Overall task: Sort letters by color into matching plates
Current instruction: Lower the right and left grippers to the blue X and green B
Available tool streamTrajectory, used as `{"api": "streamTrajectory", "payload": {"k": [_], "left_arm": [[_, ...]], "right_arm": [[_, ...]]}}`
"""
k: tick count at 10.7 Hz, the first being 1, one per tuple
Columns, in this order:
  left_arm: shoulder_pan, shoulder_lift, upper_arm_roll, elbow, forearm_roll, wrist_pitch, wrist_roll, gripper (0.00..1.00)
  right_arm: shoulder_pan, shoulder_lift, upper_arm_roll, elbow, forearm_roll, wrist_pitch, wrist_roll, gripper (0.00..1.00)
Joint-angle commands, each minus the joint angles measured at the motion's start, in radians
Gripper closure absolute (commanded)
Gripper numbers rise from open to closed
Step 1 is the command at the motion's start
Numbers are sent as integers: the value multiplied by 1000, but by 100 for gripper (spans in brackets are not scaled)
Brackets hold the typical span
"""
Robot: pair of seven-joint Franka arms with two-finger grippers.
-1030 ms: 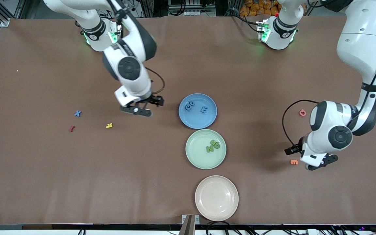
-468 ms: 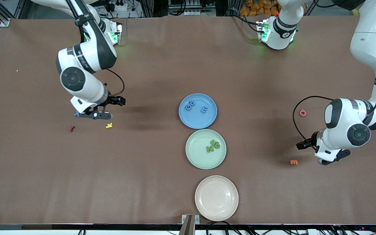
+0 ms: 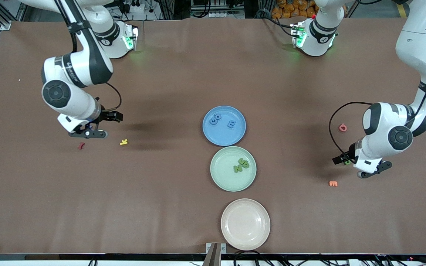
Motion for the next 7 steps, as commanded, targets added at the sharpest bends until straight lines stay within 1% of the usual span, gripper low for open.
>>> {"api": "streamTrajectory", "payload": {"k": [1, 2, 3, 7], "left_arm": [[48, -41, -8, -96, 24, 108, -24, 0], [51, -32, -10, -90, 26, 119, -15, 0], [53, -26, -8, -90, 27, 143, -12, 0], [59, 5, -7, -79, 38, 160, 0, 0]], "right_arm": [[-103, -53, 18, -102, -13, 95, -107, 0], [-117, -51, 18, -122, -13, 141, -127, 0], [-137, -45, 17, -131, -16, 160, -132, 0], [-210, -41, 9, -162, -16, 215, -161, 0]]}}
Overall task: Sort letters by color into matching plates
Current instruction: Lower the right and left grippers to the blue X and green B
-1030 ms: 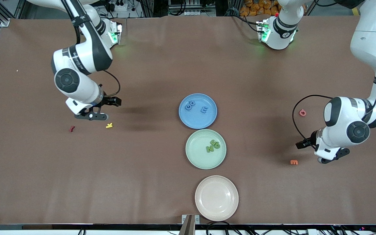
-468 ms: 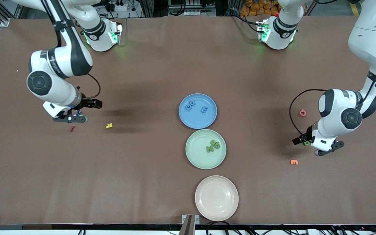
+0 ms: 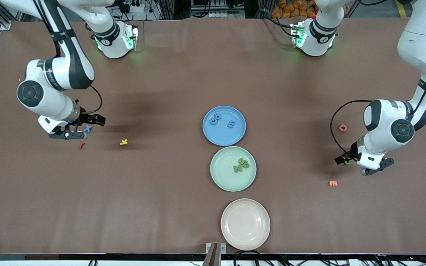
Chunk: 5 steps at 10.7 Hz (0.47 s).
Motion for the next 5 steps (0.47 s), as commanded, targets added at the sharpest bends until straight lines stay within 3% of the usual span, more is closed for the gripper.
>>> {"api": "streamTrajectory", "payload": {"k": [1, 5], "left_arm": [[25, 16, -8, -5, 59, 41, 4, 0], [34, 53, -9, 27, 88, 42, 7, 0]], "right_arm": [[-61, -24, 3, -38, -14, 32, -12, 0], [-60, 8, -58, -127, -14, 250, 36, 2]]}}
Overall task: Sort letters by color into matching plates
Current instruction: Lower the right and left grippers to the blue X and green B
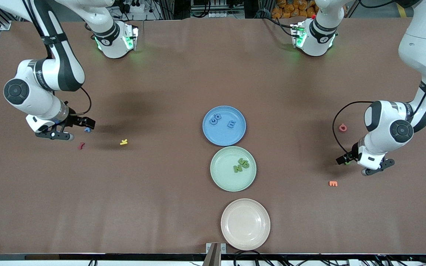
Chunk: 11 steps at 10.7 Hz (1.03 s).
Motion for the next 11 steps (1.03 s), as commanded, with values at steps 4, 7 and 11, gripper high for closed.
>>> {"api": "streamTrajectory", "payload": {"k": [4, 7, 11], "left_arm": [[19, 18, -12, 24, 14, 11, -5, 100], [18, 15, -12, 24, 12, 11, -13, 100], [6, 6, -21, 36, 12, 10, -34, 100]], "right_arm": [[2, 55, -93, -114, -11, 264, 37, 8], [19, 69, -128, -157, -7, 354, 38, 8], [20, 83, -134, -166, 7, 358, 44, 16]]}}
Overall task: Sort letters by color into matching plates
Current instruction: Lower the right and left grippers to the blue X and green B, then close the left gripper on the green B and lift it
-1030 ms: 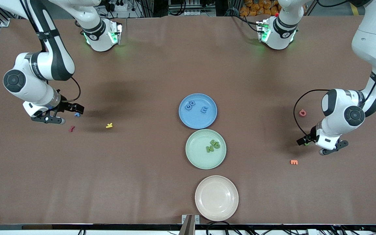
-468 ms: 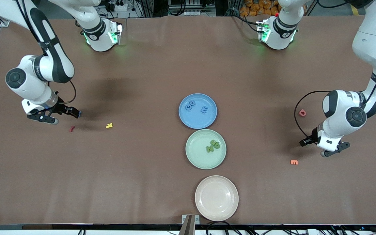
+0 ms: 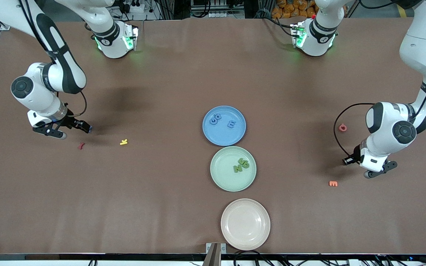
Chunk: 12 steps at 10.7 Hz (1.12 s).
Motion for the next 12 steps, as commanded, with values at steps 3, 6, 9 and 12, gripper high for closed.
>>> {"api": "streamTrajectory", "payload": {"k": [3, 6, 9, 12], "left_arm": [[-13, -6, -48, 54, 12, -2, -125, 100], [-38, 5, -84, 99, 11, -4, -236, 100], [-101, 25, -84, 120, 11, -4, -332, 100], [-176, 31, -84, 134, 9, -4, -460, 100]], "right_arm": [[47, 39, -13, -21, 80, 59, 26, 18], [47, 59, -16, -31, 80, 97, 15, 20], [55, 70, -36, -32, 80, 111, 8, 21], [57, 80, -36, -80, 80, 180, 8, 24]]}}
